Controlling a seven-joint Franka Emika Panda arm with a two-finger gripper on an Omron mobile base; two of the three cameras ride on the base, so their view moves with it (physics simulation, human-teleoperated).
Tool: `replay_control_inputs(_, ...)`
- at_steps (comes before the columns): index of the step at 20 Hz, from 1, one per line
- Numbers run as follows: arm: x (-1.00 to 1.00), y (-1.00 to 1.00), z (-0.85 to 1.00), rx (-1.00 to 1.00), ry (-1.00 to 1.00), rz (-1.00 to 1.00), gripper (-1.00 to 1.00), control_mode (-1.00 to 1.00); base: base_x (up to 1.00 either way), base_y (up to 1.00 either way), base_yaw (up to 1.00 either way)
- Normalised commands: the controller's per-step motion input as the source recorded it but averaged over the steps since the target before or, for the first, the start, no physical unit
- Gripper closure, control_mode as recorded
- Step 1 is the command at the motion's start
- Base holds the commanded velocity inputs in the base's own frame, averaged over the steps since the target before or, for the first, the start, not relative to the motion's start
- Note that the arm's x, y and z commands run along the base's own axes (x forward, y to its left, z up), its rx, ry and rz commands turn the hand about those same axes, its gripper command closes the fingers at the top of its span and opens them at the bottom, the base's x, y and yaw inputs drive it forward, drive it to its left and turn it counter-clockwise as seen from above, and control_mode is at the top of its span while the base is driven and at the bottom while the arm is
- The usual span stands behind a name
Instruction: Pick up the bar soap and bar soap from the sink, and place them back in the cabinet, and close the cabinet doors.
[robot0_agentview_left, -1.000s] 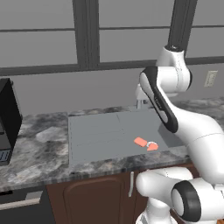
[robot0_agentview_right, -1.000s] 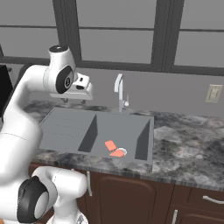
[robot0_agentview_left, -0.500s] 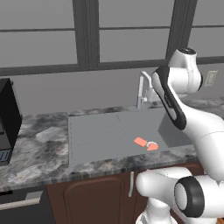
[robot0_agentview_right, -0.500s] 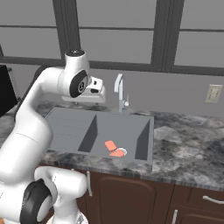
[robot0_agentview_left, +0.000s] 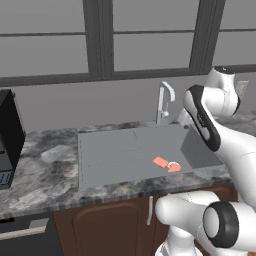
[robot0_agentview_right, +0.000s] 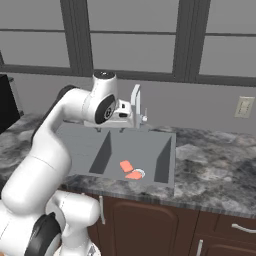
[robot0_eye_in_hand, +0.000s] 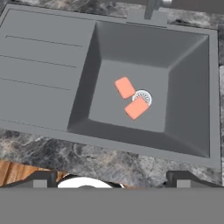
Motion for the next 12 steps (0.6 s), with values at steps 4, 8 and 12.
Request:
replay_control_inputs(4, 0.00, 0.00, -0.51, 0.00, 0.00, 0.06, -1.00, -1.00, 0.00, 0.00, 0.00)
replay_control_inputs(8, 0.00, 0.00, -0.39, 0.00, 0.00, 0.05, -1.00, -1.00, 0.00, 0.00, 0.00)
replay_control_inputs(12, 0.00, 0.00, -0.37, 0.00, 0.00, 0.04, -1.00, -1.00, 0.00, 0.00, 0.00)
